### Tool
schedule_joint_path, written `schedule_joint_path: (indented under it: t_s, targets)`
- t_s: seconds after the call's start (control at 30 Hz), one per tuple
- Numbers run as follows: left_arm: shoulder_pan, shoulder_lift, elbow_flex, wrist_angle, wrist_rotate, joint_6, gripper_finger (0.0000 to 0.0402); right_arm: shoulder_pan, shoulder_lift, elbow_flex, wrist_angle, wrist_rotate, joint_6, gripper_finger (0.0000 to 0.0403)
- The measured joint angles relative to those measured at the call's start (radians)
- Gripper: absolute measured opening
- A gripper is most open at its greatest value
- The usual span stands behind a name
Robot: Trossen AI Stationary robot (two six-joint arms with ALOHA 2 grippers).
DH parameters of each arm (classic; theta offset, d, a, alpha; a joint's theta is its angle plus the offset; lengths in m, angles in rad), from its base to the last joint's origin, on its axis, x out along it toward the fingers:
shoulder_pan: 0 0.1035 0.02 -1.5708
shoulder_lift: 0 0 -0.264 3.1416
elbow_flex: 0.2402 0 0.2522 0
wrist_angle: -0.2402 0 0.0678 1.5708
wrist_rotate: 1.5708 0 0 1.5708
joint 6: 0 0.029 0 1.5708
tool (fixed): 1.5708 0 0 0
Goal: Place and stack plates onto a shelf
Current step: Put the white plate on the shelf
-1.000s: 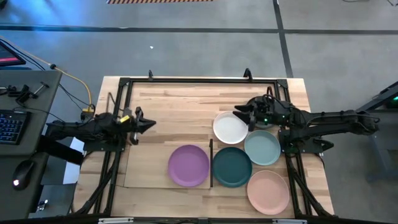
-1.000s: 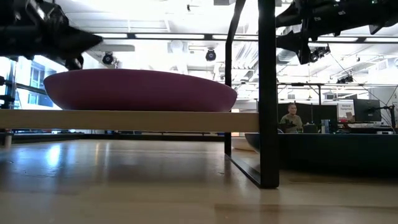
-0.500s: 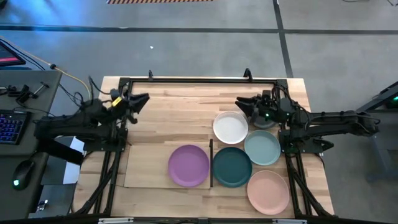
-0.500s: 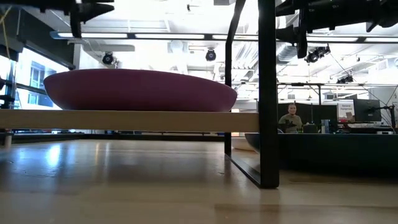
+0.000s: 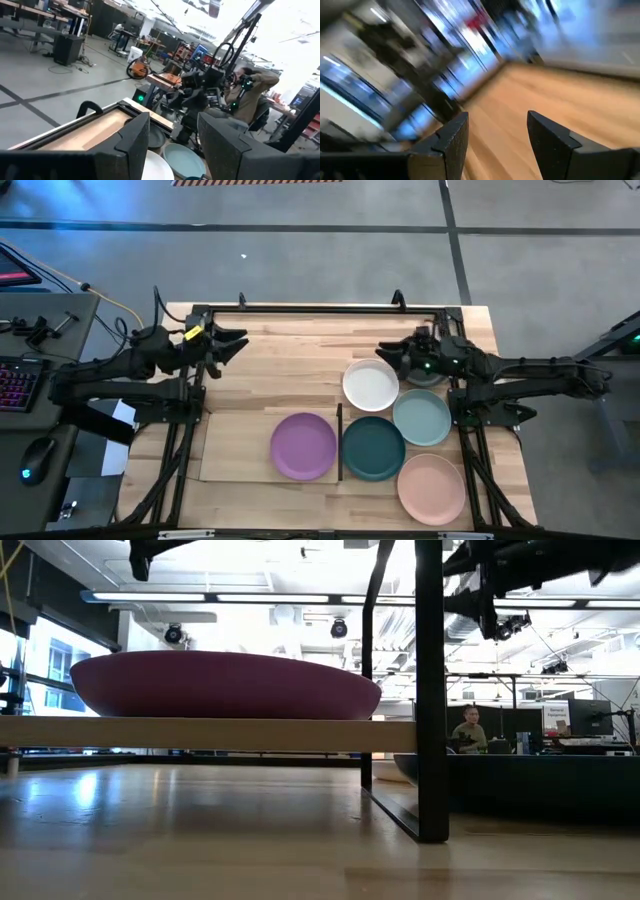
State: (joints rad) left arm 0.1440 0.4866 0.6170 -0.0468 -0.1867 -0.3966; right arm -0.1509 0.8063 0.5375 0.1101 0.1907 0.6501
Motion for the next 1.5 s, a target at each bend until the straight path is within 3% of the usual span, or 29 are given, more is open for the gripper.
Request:
schedule_joint_path:
  t_s: [0.1, 0.23, 0.33, 0.47, 0.6, 0.83, 1.33, 1.5]
  targets:
    - [0.000, -0.002, 0.000, -0.006, -0.002, 0.005, 0.0157, 0.000, 0.056, 0.157, -0.385, 0.032, 0.028, 0.0183]
    - [0.000, -0.002, 0.000, -0.011, -0.015, 0.006, 0.0157, -0.041, 0.164, 0.317, -0.845, 0.115, 0.192, 0.0183]
    - [0.000, -0.002, 0.000, -0.012, -0.018, 0.006, 0.0157, -0.102, 0.240, 0.336, -1.058, 0.020, 0.277, 0.0183]
    - [0.000, -0.002, 0.000, -0.030, -0.018, 0.006, 0.0157, -0.146, 0.318, 0.250, -1.029, -0.202, 0.298, 0.0183]
    - [0.000, -0.002, 0.000, -0.060, -0.018, 0.006, 0.0157, -0.147, 0.381, 0.171, -0.900, -0.294, 0.374, 0.0183]
    - [0.000, -0.002, 0.000, -0.070, -0.018, 0.002, 0.0156, -0.147, 0.460, 0.163, -0.883, -0.187, 0.447, 0.0183]
    - [-0.001, -0.002, 0.000, -0.070, -0.018, -0.018, 0.0156, -0.115, 0.631, 0.162, -0.790, -0.168, 0.521, 0.0183]
    - [-0.001, -0.002, 0.000, -0.070, -0.018, -0.019, 0.0156, -0.115, 0.663, 0.162, -0.745, -0.174, 0.526, 0.0161]
